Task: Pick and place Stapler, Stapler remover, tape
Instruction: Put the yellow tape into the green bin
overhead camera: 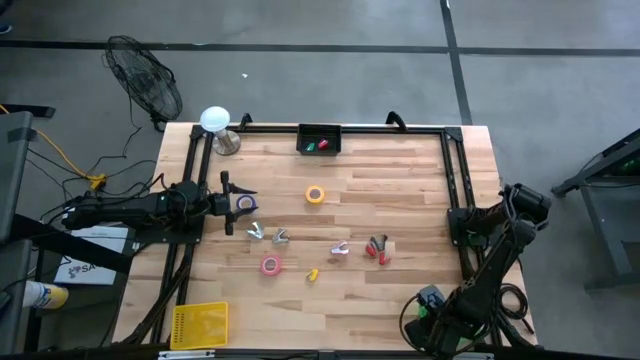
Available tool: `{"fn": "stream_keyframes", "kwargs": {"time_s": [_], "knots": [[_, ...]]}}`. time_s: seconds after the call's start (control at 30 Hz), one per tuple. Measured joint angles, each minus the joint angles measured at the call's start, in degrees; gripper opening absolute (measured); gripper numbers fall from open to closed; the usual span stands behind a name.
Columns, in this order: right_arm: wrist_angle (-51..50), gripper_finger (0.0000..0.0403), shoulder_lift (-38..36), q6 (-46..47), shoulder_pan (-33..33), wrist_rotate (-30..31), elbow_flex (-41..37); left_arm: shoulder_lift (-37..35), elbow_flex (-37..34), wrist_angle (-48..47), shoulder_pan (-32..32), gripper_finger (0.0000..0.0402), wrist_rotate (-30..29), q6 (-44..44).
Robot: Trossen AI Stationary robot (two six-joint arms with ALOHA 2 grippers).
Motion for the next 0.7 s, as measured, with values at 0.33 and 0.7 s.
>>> {"fn": "stream_keyframes", "kwargs": {"time_s": [0.33, 0.7], "knots": [[-4.7, 0.015, -2.1, -2.9, -0.4, -5.6, 0.0, 0.0, 0.0, 0.0, 0.0, 0.0197, 0.0, 0.0], [-21.3, 0.0151, -12.9, -11.5, -5.3, 10.7, 0.0, 0.0, 0.0, 0.0, 0.0, 0.0197, 0.0, 0.0]]}}
